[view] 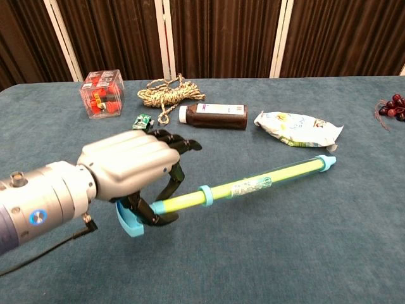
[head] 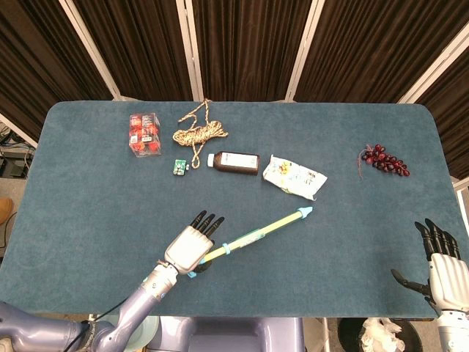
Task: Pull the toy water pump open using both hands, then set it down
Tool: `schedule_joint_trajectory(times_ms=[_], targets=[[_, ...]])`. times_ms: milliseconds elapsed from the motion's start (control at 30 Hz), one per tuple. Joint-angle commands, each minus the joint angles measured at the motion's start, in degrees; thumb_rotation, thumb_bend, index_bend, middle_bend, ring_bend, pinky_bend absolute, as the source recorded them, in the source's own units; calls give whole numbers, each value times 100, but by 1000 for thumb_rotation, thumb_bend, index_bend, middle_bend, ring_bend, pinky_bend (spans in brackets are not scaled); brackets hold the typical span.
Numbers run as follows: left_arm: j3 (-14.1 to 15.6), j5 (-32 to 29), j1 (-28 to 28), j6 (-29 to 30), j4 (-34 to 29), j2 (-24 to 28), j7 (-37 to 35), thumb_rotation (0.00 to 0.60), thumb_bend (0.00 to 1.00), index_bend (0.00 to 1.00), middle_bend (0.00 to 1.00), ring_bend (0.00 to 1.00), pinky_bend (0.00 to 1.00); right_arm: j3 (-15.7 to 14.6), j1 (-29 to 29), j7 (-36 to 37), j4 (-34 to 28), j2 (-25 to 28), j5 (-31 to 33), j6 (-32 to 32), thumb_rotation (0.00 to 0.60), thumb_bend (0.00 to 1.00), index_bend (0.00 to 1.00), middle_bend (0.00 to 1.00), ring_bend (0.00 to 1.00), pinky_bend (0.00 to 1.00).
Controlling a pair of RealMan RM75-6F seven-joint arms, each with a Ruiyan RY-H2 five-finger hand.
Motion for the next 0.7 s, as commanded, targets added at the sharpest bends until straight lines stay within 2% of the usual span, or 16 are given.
schedule_joint_trajectory(times_ms=[33,300,467,700], targets=[[-60,119,-152,-115,-153,237,34,600,390,670,21,0,0,-20,13,-45,-39,0,-29,-23,600,215,86,0,0,0],[-69,529,-388,-385,-362,635,-223,600,390,678,53,0,0,-65,91,-247,-172,-34,-69,-151,600,216,93,0,0,0],[-104,774,-478,-408,-466,769,-392,600,390,678,59,0,0,-53,191,-455,-419,-89,28,-313,600,220,184,0,0,0],[-210,645,-590,-369,-654,872,-227,600,390,679,61,0,0,144,514,-1076,-796,-485,556,-658,600,234,256,10,0,0]])
